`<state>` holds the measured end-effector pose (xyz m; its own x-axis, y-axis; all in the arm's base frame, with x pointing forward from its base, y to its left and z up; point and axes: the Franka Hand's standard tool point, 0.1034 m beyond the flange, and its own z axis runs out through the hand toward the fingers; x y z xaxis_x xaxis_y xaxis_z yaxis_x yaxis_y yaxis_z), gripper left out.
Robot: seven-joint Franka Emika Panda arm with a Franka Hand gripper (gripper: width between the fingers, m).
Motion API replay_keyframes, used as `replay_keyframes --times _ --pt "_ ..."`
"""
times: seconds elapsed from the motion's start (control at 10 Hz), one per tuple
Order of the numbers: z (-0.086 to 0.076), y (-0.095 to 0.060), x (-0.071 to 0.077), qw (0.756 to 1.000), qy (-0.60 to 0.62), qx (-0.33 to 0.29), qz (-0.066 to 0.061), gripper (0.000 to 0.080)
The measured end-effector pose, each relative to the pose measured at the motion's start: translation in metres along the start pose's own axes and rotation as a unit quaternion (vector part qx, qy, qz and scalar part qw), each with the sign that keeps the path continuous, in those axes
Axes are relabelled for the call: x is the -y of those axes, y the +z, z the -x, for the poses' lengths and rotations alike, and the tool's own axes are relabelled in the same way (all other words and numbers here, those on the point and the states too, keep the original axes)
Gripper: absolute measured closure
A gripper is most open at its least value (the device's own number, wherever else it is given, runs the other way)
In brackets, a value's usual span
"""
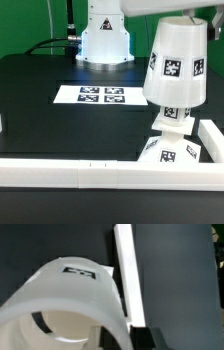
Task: Assemble lamp
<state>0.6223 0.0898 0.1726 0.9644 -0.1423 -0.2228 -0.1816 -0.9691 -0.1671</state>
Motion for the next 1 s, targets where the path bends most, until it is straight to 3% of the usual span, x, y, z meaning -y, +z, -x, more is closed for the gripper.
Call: replay_keyframes --times 0.7,1.0 --pt "-0.008 0.020 -0.002 1.000 0.001 -0.007 0.002 0.0755" --pt "-0.009 0.017 -0.003 1.000 -0.007 -0.009 0.001 0.0755"
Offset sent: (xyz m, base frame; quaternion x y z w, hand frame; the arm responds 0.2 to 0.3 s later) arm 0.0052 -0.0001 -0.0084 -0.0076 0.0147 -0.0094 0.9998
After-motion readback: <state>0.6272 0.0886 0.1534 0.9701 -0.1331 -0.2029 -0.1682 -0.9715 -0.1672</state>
